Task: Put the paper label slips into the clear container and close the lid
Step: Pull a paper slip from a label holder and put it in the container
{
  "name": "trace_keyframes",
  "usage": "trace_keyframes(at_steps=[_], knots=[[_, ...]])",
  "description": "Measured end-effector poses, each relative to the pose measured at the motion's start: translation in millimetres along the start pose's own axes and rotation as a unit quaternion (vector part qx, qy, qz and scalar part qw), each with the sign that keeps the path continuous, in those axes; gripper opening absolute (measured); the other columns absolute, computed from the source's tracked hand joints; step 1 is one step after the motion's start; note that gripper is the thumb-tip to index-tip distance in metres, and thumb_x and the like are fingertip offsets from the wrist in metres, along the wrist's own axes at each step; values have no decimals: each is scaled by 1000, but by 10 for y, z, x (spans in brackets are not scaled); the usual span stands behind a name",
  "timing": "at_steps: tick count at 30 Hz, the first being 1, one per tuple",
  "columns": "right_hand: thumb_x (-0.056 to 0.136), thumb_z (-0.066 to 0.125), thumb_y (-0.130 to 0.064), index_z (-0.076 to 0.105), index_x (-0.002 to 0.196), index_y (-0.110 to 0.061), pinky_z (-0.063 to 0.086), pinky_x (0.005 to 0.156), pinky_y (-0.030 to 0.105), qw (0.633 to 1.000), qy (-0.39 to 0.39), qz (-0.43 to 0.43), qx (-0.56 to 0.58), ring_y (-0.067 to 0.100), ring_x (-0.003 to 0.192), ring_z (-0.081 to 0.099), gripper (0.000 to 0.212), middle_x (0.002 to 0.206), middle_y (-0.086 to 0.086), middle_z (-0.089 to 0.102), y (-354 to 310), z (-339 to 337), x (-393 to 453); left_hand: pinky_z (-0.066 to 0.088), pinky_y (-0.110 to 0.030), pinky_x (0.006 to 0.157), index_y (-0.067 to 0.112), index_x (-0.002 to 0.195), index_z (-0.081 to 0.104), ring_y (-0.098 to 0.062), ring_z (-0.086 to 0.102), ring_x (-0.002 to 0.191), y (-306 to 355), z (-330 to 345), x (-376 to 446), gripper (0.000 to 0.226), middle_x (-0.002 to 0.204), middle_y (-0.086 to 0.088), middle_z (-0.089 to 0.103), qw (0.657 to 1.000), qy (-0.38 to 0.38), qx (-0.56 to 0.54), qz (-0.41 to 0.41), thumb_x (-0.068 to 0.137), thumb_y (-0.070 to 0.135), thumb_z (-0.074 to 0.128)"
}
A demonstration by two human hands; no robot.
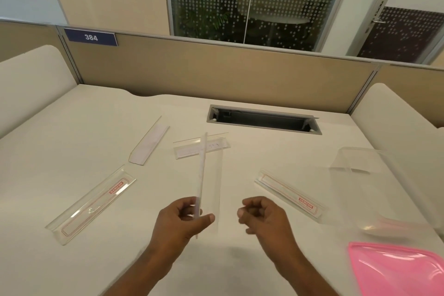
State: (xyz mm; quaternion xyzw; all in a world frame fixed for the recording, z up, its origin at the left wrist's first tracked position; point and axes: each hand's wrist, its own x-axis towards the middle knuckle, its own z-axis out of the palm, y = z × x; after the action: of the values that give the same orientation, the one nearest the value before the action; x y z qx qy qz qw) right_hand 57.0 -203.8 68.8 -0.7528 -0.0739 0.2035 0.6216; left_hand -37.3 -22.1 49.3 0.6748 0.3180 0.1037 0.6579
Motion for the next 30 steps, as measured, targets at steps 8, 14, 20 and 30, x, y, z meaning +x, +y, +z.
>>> trace_keyframes(at_steps=[8,14,20,30], knots=[[73,82,-29,41,131,-51,46,80,8,956,2,-219,-195,-8,118,48,74,130,-37,44,-245,-221,230,50,-16,66,31,108,68,-9,61,85,64,-409,125,59,94,15,61,941,32,284,183,55,27,93],[71,81,-43,11,142,-63,42,109,39,909,-85,-232,-335,2,139,30,101,136,-58,4,-268,-282,330,39,-12,68,32,112,68,0,49,95,169,-553,152,60,93,25,52,889,37,370,268,57,28,91],[67,84,-47,24,139,-60,48,99,25,920,-80,-219,-314,-7,126,41,95,143,-39,32,-185,-311,407,38,-13,68,32,116,68,-2,46,95,252,-574,150,61,95,24,50,870,22,393,299,59,27,89],[61,88,-41,53,120,-46,44,75,10,933,-74,-250,-249,0,107,55,69,117,-30,57,-269,-399,391,38,-15,70,30,119,66,-5,41,91,409,-545,146,66,97,23,49,843,6,412,346,59,26,92]])
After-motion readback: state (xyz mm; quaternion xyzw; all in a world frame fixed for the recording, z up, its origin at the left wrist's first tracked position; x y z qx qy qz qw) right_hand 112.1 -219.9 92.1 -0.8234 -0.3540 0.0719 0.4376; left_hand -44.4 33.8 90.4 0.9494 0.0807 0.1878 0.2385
